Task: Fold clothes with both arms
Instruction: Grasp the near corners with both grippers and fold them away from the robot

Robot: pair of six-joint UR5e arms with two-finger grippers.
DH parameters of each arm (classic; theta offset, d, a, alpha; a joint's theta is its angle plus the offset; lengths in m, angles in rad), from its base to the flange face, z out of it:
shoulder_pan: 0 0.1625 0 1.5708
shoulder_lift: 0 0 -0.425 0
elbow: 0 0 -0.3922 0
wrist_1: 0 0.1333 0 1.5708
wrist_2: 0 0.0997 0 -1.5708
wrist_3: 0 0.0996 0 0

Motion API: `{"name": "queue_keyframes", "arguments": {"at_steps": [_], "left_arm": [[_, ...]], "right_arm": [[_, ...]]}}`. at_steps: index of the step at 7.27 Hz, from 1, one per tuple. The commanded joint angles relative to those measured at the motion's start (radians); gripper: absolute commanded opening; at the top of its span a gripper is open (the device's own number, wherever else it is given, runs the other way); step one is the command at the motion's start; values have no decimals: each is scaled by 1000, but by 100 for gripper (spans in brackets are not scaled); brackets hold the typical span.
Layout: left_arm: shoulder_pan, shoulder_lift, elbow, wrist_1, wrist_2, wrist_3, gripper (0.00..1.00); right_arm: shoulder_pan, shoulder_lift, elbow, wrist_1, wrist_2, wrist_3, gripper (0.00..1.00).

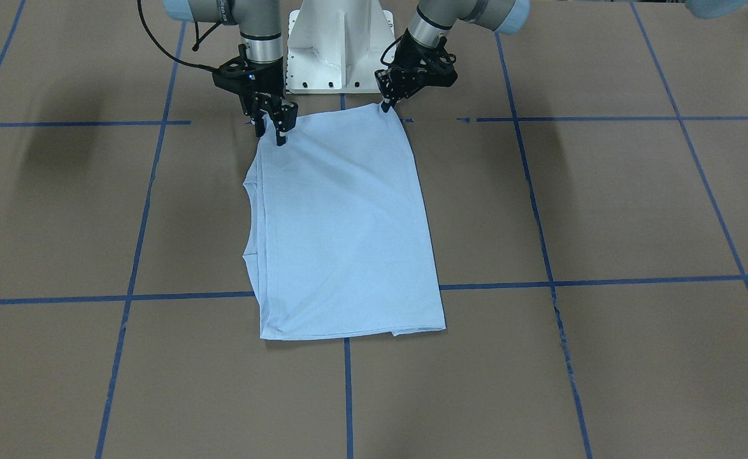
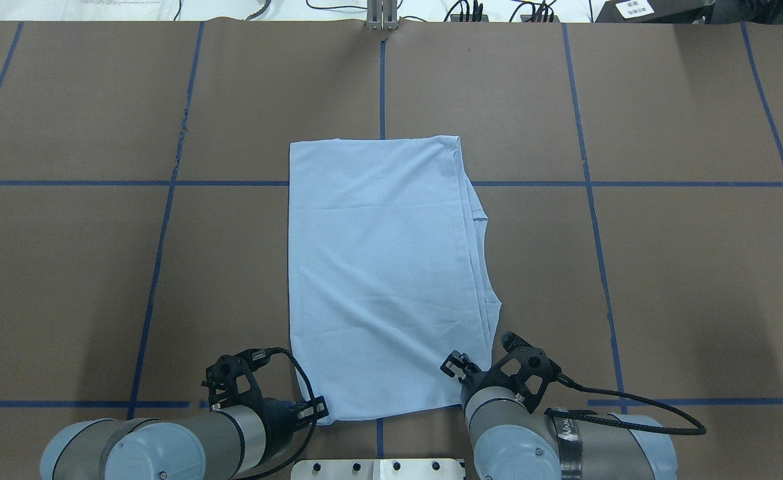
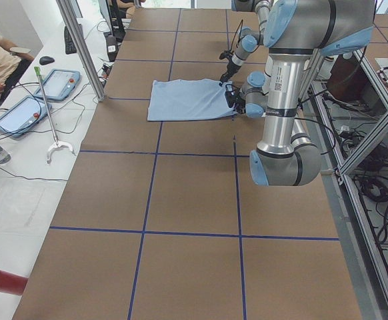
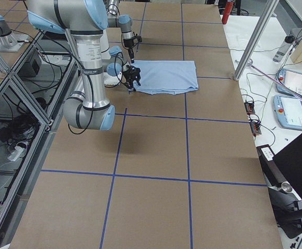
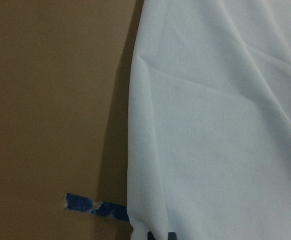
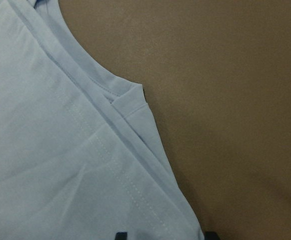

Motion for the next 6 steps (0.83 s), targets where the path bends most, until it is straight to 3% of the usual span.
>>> {"name": "queue_keyframes", "arguments": {"at_steps": [1, 4, 6], "left_arm": [[0, 0, 0, 0, -1, 0, 0], [-15, 2, -26, 0, -6, 12, 0], [-32, 15, -197, 122, -10, 106, 0]], "right_arm": [[3, -1, 6, -1, 0, 11, 0], [9, -2, 41, -2, 0, -1, 0], [18, -15, 137, -4, 3, -4, 0]]}}
